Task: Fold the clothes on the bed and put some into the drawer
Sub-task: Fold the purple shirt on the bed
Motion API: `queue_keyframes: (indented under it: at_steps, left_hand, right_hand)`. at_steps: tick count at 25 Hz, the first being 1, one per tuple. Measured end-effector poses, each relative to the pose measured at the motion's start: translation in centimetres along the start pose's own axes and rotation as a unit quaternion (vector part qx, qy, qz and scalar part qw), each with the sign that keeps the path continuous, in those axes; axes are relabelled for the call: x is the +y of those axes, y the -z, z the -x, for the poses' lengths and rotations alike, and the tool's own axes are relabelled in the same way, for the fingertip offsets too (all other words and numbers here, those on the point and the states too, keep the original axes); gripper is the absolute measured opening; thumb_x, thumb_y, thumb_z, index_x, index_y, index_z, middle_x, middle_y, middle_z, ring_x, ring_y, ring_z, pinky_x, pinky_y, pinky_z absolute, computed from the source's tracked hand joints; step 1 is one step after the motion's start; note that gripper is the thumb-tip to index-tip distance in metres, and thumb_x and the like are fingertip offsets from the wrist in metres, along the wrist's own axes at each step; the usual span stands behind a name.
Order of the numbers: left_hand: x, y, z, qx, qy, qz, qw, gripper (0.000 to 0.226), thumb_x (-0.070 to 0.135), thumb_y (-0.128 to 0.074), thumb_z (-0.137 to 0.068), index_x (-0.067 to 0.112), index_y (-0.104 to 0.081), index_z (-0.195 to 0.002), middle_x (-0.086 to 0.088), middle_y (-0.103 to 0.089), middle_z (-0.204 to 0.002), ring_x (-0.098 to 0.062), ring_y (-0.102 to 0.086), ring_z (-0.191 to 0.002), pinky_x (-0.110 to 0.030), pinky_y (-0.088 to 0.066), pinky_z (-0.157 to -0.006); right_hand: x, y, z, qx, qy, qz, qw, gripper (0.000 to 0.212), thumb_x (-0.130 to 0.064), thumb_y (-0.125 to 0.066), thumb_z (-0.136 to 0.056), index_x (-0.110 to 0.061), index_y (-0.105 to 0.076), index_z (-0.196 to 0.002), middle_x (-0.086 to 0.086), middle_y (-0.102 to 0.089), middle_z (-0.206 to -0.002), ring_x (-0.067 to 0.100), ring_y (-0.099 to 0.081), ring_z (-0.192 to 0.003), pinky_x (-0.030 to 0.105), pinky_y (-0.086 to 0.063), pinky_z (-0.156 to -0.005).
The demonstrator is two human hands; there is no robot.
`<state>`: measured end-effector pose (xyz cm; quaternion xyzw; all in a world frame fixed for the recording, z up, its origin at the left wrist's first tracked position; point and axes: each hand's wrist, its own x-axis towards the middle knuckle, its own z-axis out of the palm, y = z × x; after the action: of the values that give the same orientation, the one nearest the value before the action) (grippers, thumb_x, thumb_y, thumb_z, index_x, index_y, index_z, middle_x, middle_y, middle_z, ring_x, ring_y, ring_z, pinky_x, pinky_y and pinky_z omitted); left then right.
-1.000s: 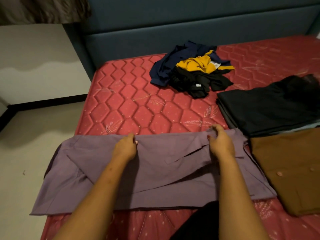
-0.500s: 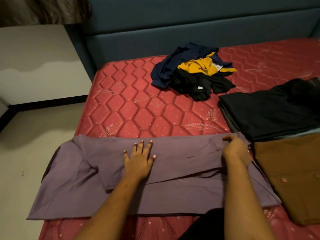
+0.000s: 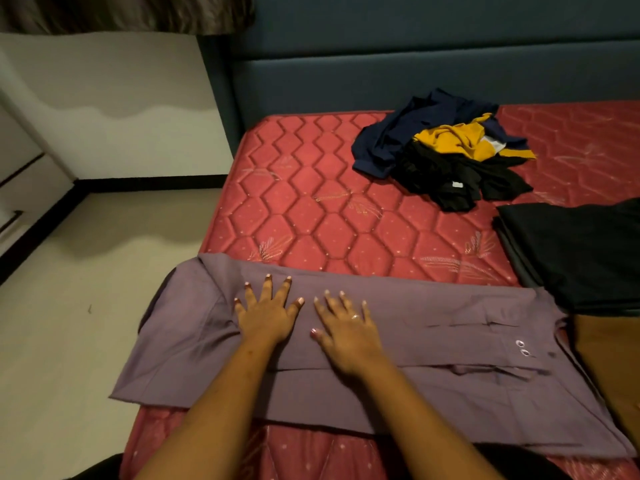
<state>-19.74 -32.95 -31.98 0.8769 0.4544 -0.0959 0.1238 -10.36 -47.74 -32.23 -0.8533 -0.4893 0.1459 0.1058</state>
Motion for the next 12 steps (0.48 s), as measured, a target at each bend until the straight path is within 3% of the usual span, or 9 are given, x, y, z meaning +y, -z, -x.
queue_keyframes:
  at_steps: [2,4,6,8,10,12]
  left_hand:
    - [-2.1,0.5,-0.8,0.004,0.056,0.007,0.998,0.065,0.067,-0.021,-0.094,0.042,-0.006,-0.152,-0.001,0.004,-0.162,-0.039,0.004,-0.146,-0.053,0.0,-0.117]
    - [-2.2,0.8,-0.8,0.056,0.09,-0.014,0.994,0.06,0.054,-0.025,-0.099,0.033,-0.012,-0.154,-0.01,0.0,-0.162,-0.039,0.004,-0.146,-0.05,-0.001,-0.118]
    - [0.9,0.3,0.0,0.132,0.042,-0.013,0.99,0.055,0.04,-0.03,-0.101,0.026,-0.019,-0.153,-0.012,-0.006,-0.161,-0.035,0.001,-0.147,-0.047,-0.001,-0.118]
    - [5.0,-1.4,1.4,0.127,-0.06,0.03,0.99,0.052,0.036,-0.028,-0.102,0.027,-0.019,-0.153,-0.006,-0.009,-0.162,-0.026,-0.002,-0.149,-0.044,-0.003,-0.118]
    - [6.8,-3.0,2.2,0.072,-0.1,0.059,0.991,0.055,0.048,-0.014,-0.099,0.034,-0.014,-0.153,0.0,-0.008,-0.162,-0.021,-0.003,-0.149,-0.043,-0.004,-0.118]
    - [6.3,-3.9,2.0,0.072,-0.101,0.035,0.992,0.063,0.062,-0.008,-0.092,0.04,-0.011,-0.152,0.003,-0.008,-0.162,-0.022,-0.002,-0.149,-0.046,-0.002,-0.118]
  right_hand:
    - [-0.6,-1.5,-0.6,-0.013,0.032,0.033,0.999,0.091,-0.076,0.013,-0.073,-0.037,-0.007,-0.152,-0.01,-0.004,-0.161,0.017,0.003,-0.149,0.048,0.009,-0.116]
    - [0.5,-1.8,-1.4,0.005,0.03,0.029,0.999,0.093,-0.074,0.015,-0.07,-0.038,-0.008,-0.152,-0.012,-0.005,-0.161,0.015,0.002,-0.149,0.045,0.008,-0.117]
    - [1.0,-1.6,-1.8,0.024,0.022,0.033,0.999,0.089,-0.074,0.016,-0.076,-0.036,-0.01,-0.152,-0.013,-0.006,-0.161,0.014,0.0,-0.149,0.043,0.006,-0.117]
    - [1.1,-1.5,-2.0,0.024,0.016,0.049,0.998,0.083,-0.063,0.016,-0.082,-0.032,-0.013,-0.153,-0.012,-0.007,-0.161,0.013,-0.002,-0.149,0.042,0.007,-0.118]
    - [2.4,-1.2,-1.5,0.021,-0.004,0.061,0.998,0.082,-0.05,0.015,-0.078,-0.03,-0.011,-0.153,-0.013,-0.005,-0.161,0.012,-0.001,-0.149,0.042,0.007,-0.117]
    - [5.4,-0.2,-1.0,0.032,-0.05,0.069,0.996,0.08,-0.054,0.013,-0.078,-0.035,-0.009,-0.153,-0.013,-0.006,-0.161,0.012,-0.002,-0.148,0.044,0.005,-0.118]
